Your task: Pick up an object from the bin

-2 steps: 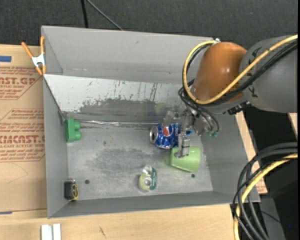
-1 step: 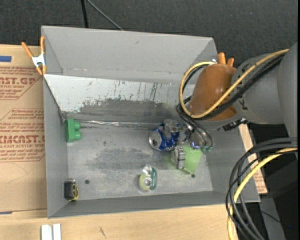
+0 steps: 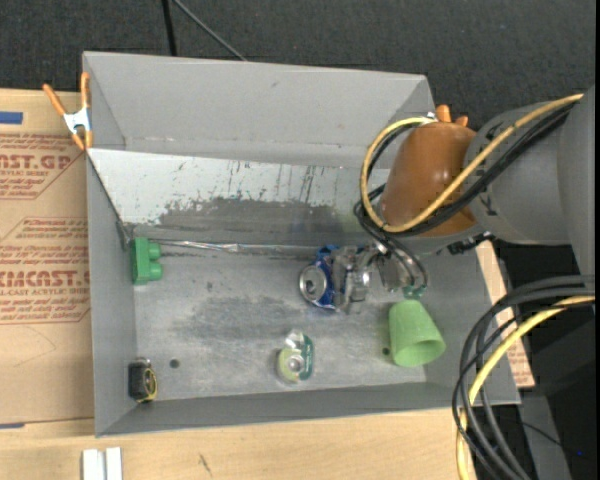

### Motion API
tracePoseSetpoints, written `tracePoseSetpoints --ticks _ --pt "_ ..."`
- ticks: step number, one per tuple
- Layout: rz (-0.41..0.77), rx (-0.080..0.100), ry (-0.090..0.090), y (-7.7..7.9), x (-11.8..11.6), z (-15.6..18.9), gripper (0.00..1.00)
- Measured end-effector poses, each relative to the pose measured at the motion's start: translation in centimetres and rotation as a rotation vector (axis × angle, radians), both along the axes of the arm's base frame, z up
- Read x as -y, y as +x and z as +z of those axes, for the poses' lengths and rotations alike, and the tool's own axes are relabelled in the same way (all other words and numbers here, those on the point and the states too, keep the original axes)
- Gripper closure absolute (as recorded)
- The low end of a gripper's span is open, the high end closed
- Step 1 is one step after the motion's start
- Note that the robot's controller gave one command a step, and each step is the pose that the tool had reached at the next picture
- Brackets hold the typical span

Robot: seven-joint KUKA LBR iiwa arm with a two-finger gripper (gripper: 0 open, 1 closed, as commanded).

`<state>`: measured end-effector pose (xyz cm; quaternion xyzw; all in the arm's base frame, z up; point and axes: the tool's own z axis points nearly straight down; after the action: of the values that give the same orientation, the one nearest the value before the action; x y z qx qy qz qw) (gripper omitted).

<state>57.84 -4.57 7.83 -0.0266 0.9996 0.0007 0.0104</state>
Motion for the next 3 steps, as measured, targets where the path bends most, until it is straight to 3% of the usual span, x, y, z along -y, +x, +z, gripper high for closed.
tracePoseSetpoints --ticks 1,2,3 --pt "0.017 -0.011 0.003 1.2 0.9 -0.1 1.00" --pt "0.034 -0.011 -0.004 -1.4 3.0 10.5 1.00" --pt "-0.181 -0.024 0.002 -3.1 -1.7 5.7 1.00"
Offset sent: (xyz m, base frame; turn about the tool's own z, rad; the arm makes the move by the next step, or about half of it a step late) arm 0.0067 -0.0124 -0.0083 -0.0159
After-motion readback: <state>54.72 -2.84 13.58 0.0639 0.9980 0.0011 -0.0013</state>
